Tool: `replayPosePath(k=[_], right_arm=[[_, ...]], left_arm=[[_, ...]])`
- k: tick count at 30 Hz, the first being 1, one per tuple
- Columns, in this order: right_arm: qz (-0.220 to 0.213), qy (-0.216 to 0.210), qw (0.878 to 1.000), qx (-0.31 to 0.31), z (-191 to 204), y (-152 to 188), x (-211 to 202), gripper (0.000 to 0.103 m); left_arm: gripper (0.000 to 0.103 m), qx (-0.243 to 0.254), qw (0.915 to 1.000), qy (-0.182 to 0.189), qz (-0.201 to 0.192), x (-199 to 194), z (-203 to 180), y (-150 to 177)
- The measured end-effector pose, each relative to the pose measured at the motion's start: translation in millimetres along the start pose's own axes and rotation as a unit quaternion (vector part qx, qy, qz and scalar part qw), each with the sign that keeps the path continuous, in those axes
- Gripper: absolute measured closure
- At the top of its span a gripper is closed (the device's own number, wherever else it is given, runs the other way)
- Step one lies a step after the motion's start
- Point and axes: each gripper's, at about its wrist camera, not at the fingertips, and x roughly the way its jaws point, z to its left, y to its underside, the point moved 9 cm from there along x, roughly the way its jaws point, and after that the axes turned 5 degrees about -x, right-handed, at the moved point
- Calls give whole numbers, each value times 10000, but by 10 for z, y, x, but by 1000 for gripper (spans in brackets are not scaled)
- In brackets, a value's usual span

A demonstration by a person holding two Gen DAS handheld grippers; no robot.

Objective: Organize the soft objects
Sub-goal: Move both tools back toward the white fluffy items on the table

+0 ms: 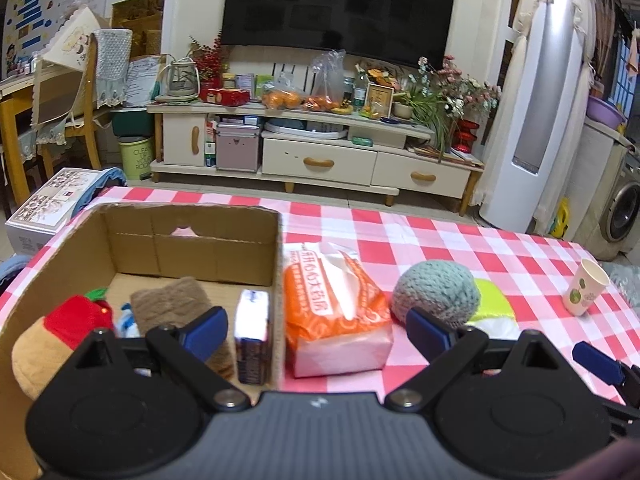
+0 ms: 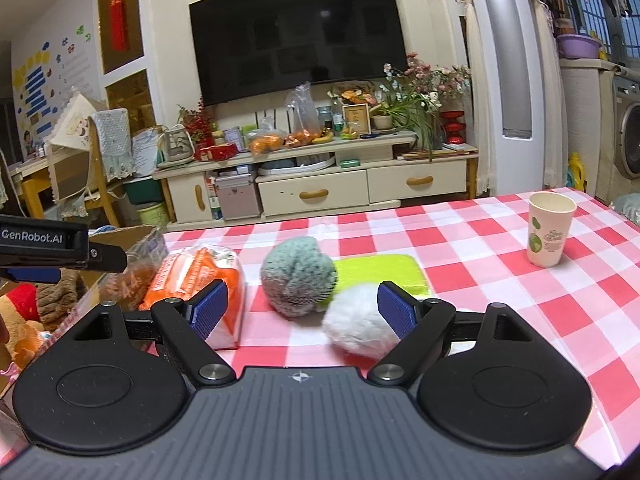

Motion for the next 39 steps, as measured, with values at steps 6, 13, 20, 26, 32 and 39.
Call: replayPosePath(k=[6,13,20,26,32,39], right_arm=[[6,120,9999,92,-38,46,-23,1],[30,219,9996,161,-88,68,-30,0],[102,365,9991,187,-161,119,-6,0],[207,586,9981,30,-293,202,54,0],[523,769,9956,-87,-475,356,223,0],[848,816,9930,-47,-706,517,336,0]], left_arm=[[8,172,9998,62,35,36,-157,44],[7,322,9994,89,100,85,-286,107],[7,456,9988,118,142,127,-430,169],[7,547,9983,162,138,168,-545,206],[7,634,9976,249,83,207,-701,228],[7,1035,9938,398,-97,289,-995,272]])
